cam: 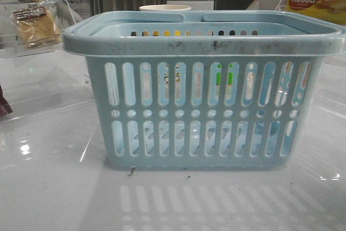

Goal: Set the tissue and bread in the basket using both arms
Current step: 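Reach the right gripper toward the white tissue pack on the acrylic shelf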

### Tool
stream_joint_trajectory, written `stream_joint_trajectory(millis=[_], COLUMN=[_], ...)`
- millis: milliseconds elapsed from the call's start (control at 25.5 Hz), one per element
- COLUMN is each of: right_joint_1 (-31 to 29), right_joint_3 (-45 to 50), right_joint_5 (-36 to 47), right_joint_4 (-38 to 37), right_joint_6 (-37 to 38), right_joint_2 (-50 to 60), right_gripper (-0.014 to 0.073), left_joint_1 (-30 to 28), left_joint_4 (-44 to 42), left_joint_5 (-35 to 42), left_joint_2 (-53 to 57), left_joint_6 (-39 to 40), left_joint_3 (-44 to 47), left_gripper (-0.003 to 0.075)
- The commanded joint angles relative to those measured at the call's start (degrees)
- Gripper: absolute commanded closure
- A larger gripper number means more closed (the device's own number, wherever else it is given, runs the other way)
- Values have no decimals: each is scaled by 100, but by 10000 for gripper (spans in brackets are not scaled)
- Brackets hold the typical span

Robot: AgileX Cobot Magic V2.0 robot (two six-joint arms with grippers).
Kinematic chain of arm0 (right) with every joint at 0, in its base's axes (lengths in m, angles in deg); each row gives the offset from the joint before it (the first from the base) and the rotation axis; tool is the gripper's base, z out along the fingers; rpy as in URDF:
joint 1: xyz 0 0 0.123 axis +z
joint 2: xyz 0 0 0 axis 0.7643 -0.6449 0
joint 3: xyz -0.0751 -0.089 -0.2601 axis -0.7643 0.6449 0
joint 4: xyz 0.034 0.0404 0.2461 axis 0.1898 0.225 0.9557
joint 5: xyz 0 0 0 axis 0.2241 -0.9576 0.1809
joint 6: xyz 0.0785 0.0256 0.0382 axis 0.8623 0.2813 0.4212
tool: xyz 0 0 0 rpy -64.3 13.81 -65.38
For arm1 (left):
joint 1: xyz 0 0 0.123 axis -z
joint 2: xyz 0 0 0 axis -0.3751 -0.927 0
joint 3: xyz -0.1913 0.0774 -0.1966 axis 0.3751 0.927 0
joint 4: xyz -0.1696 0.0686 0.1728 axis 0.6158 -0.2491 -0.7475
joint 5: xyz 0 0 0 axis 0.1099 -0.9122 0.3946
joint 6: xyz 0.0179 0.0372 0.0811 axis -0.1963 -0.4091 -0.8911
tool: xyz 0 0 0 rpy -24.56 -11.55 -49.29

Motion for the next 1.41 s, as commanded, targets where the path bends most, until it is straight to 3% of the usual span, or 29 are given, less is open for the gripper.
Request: stream_joint_trajectory(millis=[0, 196, 352, 431, 901, 1371], right_joint_1=[-31, -31, -31, -31, -31, -274], right_joint_3=[-204, -204, -204, -204, -214, -1565], right_joint_5=[306, 301, 380, 393, 394, 392], right_joint_4=[-54, -54, -54, -54, -661, -1419], right_joint_6=[-19, -19, -19, -19, 202, 612], right_joint_2=[-72, -72, -72, -72, -409, -3348], right_gripper=[524, 369, 166, 106, 73, 73], left_joint_1=[11, 11, 11, 11, 11, 11], left_joint_4=[127, 237, 330, 330, 330, 330], left_joint_5=[422, 410, 410, 410, 410, 410], left_joint_2=[-104, -104, -104, -104, -104, -104], left_joint_6=[8, 8, 8, 8, 8, 8], left_joint_3=[-129, -129, -129, -129, -129, -129], left_gripper=[606, 432, 251, 216, 214, 214])
